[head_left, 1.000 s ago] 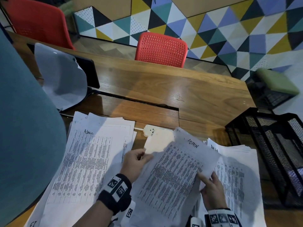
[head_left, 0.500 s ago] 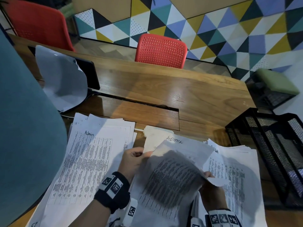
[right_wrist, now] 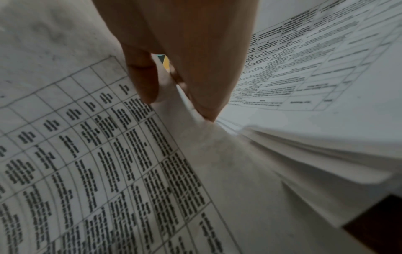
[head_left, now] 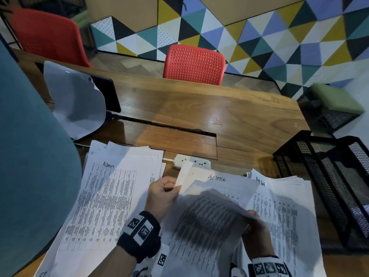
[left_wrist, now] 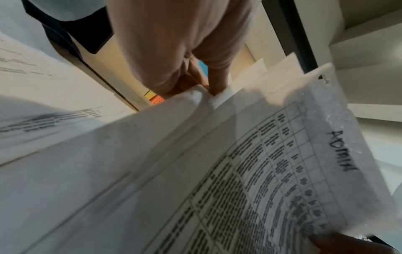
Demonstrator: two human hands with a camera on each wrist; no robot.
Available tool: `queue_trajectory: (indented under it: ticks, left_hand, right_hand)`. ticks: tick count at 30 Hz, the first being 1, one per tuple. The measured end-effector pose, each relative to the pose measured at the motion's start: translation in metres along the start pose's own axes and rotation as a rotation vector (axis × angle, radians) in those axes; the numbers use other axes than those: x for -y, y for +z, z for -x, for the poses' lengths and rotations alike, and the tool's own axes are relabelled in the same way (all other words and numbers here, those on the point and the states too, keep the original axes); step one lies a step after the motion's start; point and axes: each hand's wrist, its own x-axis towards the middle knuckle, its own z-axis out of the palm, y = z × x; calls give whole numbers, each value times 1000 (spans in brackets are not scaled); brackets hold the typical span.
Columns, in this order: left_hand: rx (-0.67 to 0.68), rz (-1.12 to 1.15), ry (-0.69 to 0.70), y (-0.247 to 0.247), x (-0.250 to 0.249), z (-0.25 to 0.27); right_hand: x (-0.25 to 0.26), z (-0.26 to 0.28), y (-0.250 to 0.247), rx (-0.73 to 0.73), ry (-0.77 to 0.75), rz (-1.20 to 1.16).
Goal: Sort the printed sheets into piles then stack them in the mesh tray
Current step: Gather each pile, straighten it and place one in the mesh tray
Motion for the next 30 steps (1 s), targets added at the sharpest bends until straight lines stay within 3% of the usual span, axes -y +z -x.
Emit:
queue_trajectory:
  ticks: [3, 6, 8, 10, 12, 14, 17, 22, 25, 30]
  left_hand:
    - [32, 33, 35, 7, -10, 7]
    - [58, 85, -8, 6, -11, 10]
    - [70, 65, -58, 1, -8, 14]
    - [-15, -13, -36, -11, -8, 19]
    - [-209, -232, -28, -34, -9, 22]
    - [-408, -597, -114, -67, -11, 25]
    - [-543, -1028, -274, -116, -10, 38]
    - [-471, -1207, -280, -145, 11, 76]
    - [-352, -1205, -336, -159, 32, 79]
    - [-209, -1332, -329, -169, 41, 71]
  right_hand:
    - [-1, 5, 4, 71, 7, -30]
    - [5, 16, 20, 227, 1, 157]
    - [4, 14, 23, 232, -18, 228]
    - [11, 16, 31, 211, -17, 202]
    - [19, 19, 39, 234, -4, 149]
    - [29, 20, 48, 269, 36, 70]
    - [41, 20, 72, 300, 45, 5]
    - [63, 22, 121, 401, 83, 129]
    - [99, 37, 141, 447, 10, 243]
    - [147, 47, 147, 368, -102, -41]
